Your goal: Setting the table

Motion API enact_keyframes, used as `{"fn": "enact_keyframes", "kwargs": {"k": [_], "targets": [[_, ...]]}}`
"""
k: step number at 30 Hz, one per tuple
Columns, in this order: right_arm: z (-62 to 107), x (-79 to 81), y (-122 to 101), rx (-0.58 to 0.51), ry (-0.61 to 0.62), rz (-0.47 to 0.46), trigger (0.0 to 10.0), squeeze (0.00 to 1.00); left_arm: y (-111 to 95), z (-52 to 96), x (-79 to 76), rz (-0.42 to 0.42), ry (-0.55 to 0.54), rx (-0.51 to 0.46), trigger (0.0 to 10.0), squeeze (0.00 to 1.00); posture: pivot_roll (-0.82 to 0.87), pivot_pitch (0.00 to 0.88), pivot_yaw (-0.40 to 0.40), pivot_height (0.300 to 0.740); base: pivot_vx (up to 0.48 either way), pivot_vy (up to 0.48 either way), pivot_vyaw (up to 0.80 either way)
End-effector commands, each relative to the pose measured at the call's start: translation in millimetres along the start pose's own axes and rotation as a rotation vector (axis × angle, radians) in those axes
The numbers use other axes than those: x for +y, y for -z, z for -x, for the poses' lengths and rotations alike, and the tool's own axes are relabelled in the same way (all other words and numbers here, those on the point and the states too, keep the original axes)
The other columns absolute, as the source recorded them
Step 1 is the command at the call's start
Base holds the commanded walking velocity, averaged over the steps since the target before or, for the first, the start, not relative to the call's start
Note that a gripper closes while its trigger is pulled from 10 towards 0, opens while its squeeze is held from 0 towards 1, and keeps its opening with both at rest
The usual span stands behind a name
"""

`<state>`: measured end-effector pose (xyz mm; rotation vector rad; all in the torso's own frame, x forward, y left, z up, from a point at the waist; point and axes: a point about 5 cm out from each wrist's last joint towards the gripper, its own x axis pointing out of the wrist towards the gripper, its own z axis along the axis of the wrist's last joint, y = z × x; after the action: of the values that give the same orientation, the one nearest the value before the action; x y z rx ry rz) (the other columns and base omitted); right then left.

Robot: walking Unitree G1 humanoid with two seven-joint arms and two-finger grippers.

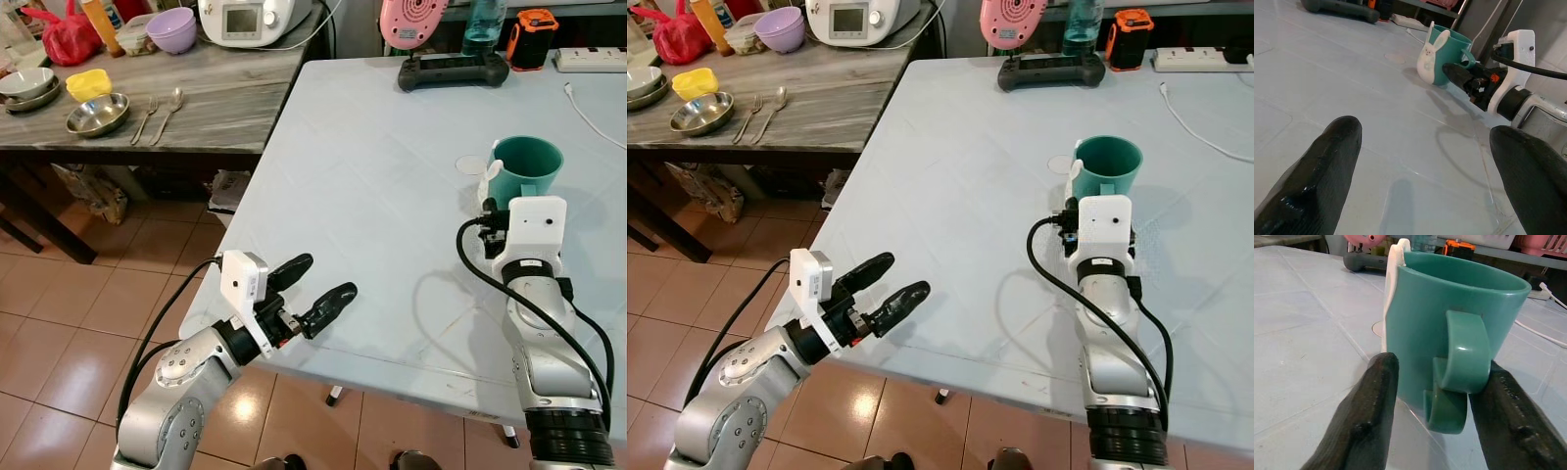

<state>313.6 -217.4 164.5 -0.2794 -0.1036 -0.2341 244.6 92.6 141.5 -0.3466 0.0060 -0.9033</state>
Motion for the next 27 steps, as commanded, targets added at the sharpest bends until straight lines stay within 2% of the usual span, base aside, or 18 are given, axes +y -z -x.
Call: {"fn": "enact_keyframes", "kwargs": {"k": [1, 23, 27], "targets": [[-0.7, 1.7, -2.1, -0.011, -0.002, -0.008, 0.0, 0.00, -3.4, 2.4, 1.8, -0.024, -0.001, 0.004, 10.0, 0.00, -0.17, 0.135, 0.173, 0.740, 0.000, 0.000, 0.00], [-2.9, 3.5, -10.9, -0.060, 0.007, -0.001, 0.0, 0.00, -2.6, 4.5, 3.6, -0.027, -0.012, 0.008, 10.0, 0.00, -0.17, 0.125, 0.170, 0.740, 0.000, 0.000, 0.00], [-2.6, 5.8, -14.0, -0.078, -0.008, -0.008, 0.0, 0.00, -5.4, 6.3, 9.4, -0.061, -0.055, -0.001, 10.0, 0.00, -0.16, 0.122, 0.169, 0.740, 0.000, 0.000, 0.00]]}}
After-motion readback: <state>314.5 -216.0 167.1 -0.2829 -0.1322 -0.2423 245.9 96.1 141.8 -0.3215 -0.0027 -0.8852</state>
